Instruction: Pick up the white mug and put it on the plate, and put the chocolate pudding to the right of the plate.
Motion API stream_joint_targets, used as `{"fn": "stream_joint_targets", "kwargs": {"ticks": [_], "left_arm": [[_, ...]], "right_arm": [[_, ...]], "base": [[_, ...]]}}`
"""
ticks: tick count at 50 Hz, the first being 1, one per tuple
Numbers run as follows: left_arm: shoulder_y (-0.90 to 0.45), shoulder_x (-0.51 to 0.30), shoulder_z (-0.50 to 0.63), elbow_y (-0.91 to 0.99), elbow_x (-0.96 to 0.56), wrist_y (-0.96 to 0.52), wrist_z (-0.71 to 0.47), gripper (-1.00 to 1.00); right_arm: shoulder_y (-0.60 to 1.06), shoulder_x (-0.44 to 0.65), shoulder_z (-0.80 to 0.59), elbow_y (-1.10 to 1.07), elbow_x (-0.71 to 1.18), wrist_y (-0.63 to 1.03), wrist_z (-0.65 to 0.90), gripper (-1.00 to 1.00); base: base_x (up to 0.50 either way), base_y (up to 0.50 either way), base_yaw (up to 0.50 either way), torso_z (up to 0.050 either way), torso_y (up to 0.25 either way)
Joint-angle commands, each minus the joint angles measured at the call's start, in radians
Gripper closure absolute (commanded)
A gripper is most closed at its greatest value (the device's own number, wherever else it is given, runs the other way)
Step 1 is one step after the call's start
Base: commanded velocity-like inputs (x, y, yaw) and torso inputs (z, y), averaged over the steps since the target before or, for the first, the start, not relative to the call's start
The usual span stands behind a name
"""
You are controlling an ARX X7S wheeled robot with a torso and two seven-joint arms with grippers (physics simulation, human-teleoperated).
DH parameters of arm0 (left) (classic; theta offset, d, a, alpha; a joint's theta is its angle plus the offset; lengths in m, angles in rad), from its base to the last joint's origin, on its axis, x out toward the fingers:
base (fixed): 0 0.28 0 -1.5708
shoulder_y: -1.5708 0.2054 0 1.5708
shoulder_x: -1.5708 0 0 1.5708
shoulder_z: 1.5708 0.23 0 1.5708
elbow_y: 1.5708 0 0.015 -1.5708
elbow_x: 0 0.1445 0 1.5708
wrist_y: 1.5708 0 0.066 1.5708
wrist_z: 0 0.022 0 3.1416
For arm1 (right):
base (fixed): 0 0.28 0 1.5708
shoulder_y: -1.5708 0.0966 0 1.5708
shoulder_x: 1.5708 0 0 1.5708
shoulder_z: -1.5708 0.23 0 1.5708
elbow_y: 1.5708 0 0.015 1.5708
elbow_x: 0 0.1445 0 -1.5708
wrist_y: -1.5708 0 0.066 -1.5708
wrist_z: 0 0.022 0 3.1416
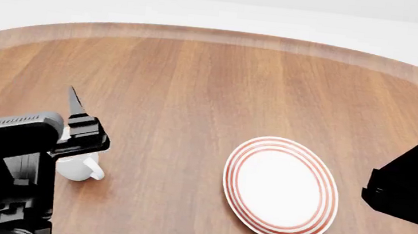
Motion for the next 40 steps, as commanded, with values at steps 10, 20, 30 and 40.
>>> {"fn": "stream_joint_targets", "kwargs": {"ticks": [10, 20, 30, 40], "left_arm": [[-0.21, 0.14, 0.221, -0.01, 0.001, -0.443, -0.238, -1.0], [-0.374, 0.157, 0.091, -0.25, -0.434, -0.499, -0.723, -1.0], [-0.431, 0.156, 0.105, -0.417, -0.553, -0.391, -0.958, -1.0], [-0.449, 0.137, 0.167, -0.545, -0.521, -0.303, -0.991, -1.0]], "right_arm": [[-0.007, -0.011, 0.014, 0.001, -0.018, -0.018, -0.018, -1.0], [-0.006, -0.006, 0.01, -0.006, -0.012, -0.013, -0.015, -1.0], [-0.007, -0.002, 0.005, -0.011, -0.004, -0.008, -0.013, -1.0], [-0.012, 0.002, -0.002, -0.012, 0.001, -0.013, -0.012, -1.0]], "base": [[0.0, 0.0, 0.0, 0.0, 0.0], [0.0, 0.0, 0.0, 0.0, 0.0], [0.0, 0.0, 0.0, 0.0, 0.0], [0.0, 0.0, 0.0, 0.0, 0.0]]}}
